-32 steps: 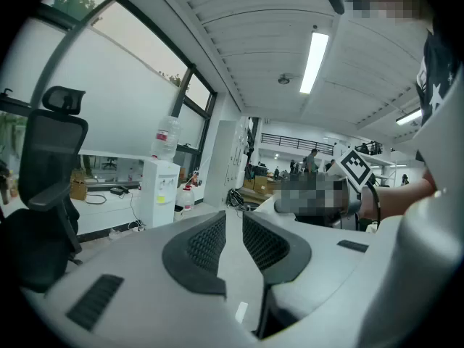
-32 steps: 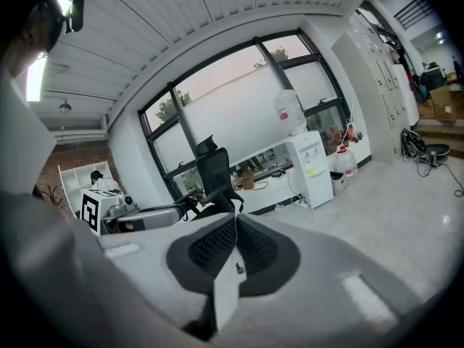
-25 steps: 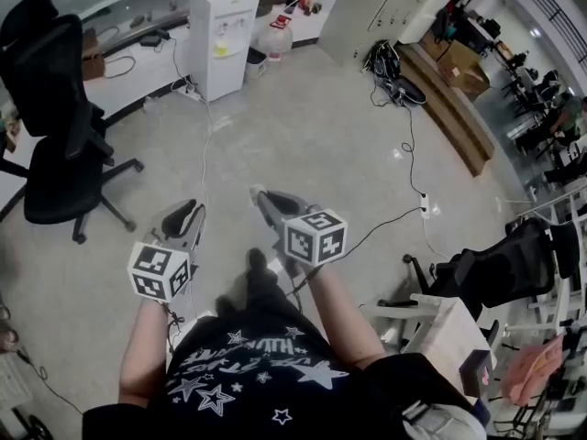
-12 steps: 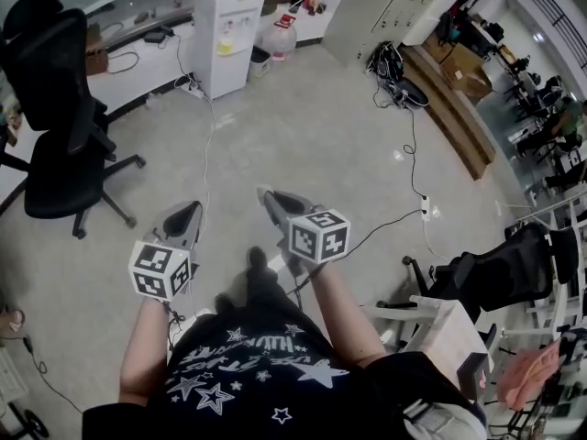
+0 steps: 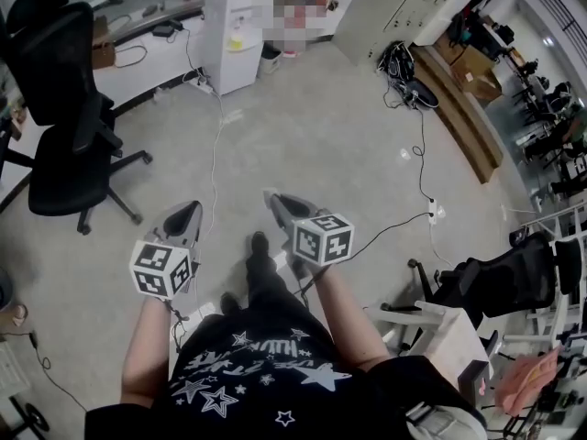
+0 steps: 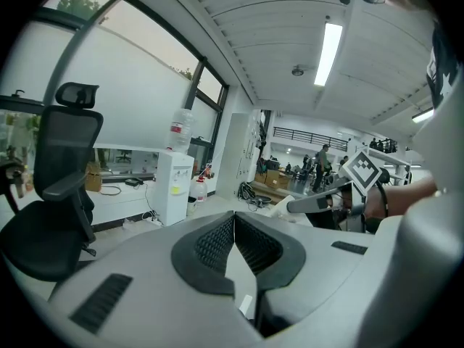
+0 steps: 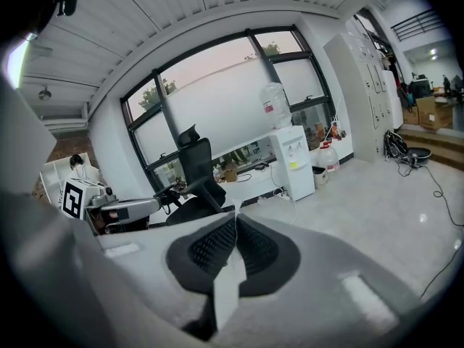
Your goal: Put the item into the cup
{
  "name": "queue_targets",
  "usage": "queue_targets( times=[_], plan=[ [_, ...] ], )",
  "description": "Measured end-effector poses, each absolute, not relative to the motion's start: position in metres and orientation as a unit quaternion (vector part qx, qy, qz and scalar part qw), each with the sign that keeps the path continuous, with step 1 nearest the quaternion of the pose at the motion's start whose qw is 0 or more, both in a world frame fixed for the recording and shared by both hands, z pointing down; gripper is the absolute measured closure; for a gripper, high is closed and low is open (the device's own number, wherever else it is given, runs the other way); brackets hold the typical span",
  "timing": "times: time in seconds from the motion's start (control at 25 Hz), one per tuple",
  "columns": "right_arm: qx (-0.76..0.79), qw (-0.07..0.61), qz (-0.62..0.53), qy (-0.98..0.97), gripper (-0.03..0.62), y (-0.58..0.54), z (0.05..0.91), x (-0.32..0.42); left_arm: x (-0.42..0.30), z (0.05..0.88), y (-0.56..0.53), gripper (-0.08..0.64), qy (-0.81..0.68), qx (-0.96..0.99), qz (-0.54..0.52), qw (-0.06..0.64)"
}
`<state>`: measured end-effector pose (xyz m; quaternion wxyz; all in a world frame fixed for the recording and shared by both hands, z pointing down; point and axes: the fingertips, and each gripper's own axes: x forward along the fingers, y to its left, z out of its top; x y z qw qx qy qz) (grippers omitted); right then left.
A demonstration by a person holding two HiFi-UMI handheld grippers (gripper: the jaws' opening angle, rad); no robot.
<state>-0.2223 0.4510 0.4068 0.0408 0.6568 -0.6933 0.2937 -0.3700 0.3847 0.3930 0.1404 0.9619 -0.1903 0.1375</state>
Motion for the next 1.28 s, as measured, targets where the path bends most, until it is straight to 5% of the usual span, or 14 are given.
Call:
queue_targets(
  times=[1.28],
  plan=[
    [0.627, 0.009, 0.339, -0.701, 0.591, 0.257, 0.434, 0.013, -0.155, 0.419, 0.207, 0.554, -0.226, 0.94, 0.183, 0.179]
  ],
)
